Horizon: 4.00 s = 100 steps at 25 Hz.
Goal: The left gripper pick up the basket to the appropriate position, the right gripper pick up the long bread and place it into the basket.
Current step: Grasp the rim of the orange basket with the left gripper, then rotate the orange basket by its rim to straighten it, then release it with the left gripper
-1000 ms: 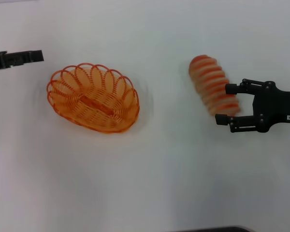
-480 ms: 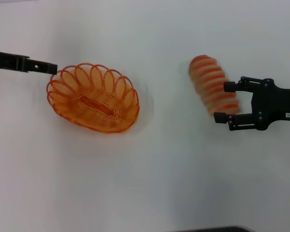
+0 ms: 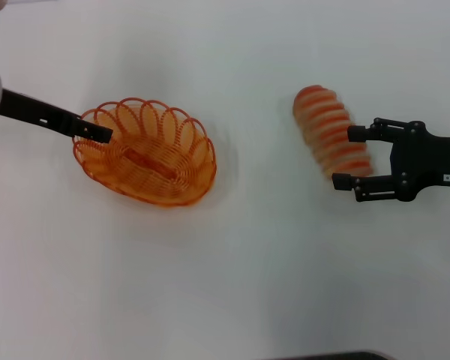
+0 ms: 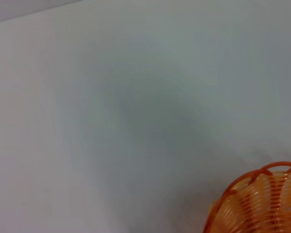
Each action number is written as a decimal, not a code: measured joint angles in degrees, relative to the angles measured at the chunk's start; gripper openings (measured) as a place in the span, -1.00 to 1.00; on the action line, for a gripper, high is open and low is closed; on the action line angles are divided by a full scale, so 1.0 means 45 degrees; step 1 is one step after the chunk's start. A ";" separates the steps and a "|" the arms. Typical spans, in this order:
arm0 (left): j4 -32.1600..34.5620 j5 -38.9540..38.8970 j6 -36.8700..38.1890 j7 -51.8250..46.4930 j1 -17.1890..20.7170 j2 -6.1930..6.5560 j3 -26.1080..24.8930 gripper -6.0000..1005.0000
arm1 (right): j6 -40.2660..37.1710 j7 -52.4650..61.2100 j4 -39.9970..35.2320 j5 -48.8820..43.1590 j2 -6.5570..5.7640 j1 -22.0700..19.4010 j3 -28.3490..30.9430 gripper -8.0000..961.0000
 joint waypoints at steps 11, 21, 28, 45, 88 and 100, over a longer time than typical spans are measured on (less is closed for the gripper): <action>-0.0106 0.0578 -0.0636 -0.0028 -0.0057 -0.0268 0.0193 0.69 | 0.0061 0.0000 0.0042 0.0039 0.0000 0.0089 0.0054 0.94; -0.0164 0.1032 -0.1052 -0.0166 -0.0112 -0.0351 0.0150 0.24 | 0.0040 -0.0001 -0.0005 0.0077 -0.0001 0.0157 0.0098 0.94; -0.0161 0.1013 -0.1036 -0.0343 -0.0174 -0.0325 0.0121 -0.42 | -0.0002 0.0000 -0.0006 0.0078 0.0000 0.0189 0.0113 0.94; -0.0012 0.0882 0.1030 -0.2763 -0.0630 -0.0013 -0.1367 -0.81 | -0.0055 0.0232 -0.0040 0.0124 -0.0021 0.0186 0.0179 0.94; -0.0488 -0.1513 -0.1372 -0.3340 0.1021 -0.0895 -0.2108 -0.83 | 0.0066 0.0323 0.0021 0.1112 -0.0001 0.0236 0.0863 0.94; -0.0916 -0.1730 -0.1969 -0.3336 0.1196 -0.0899 -0.2078 -0.83 | 0.0064 0.0369 0.0065 0.1111 -0.0001 0.0382 0.0863 0.94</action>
